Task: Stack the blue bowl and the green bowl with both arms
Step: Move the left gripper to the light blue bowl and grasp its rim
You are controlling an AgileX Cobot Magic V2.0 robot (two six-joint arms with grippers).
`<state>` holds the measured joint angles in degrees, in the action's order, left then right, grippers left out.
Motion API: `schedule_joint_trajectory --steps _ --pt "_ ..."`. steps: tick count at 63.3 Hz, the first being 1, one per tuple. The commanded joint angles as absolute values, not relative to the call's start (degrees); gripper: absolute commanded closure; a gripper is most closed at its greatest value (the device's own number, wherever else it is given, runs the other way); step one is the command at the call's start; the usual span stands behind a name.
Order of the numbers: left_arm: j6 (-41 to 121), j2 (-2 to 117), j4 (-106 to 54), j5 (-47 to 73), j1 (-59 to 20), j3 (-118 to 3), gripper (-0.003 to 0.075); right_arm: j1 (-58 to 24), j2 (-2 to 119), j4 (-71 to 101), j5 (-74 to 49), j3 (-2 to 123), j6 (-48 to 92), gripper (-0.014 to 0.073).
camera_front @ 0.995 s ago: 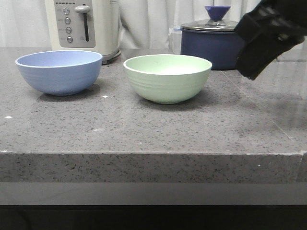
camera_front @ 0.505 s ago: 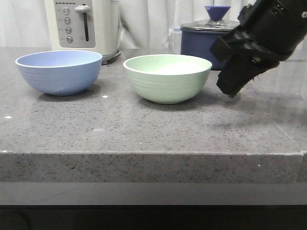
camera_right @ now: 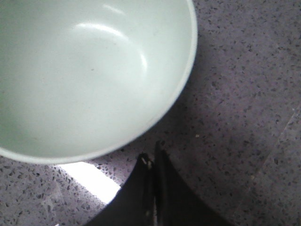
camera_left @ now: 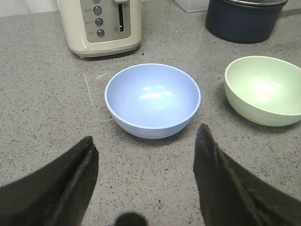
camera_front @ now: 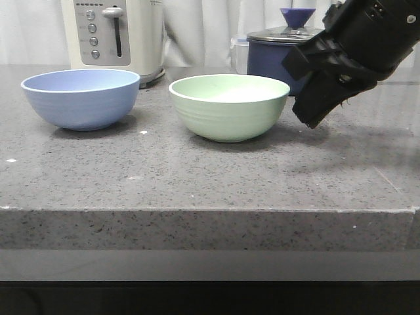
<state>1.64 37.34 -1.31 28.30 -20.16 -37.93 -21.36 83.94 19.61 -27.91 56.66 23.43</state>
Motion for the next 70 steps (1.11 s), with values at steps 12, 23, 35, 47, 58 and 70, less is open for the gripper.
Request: schedule_joint_trajectory --steps 12,23,35,47,58,70 --pt "1.6 39.1 -2.3 24.1 -20.6 -40.1 0.0280 -21.3 82.1 20.5 -25.0 58.0 24.2 0.0658" --pt "1.6 44.6 -2.3 29.3 -19.4 -44.7 0.0279 -21.3 82.1 20.5 -25.0 58.0 24.2 0.0658" --pt "1.5 57.7 -2.8 38.5 -12.6 -56.5 0.0278 -21.3 82.1 20.5 -25.0 58.0 24.2 0.0658" --pt "4.7 70.9 -11.0 46.5 -5.0 -67.4 0.0278 -21.3 82.1 20.5 -25.0 58.0 24.2 0.0658" --pt "9.4 80.5 -19.8 49.9 -3.9 -74.6 0.0278 -21.3 82.1 20.5 -25.0 58.0 24.2 0.0658" --pt "9.6 87.6 -21.8 51.2 -5.4 -79.3 0.0279 -21.3 82.1 20.5 -25.0 58.0 24.2 0.0658"
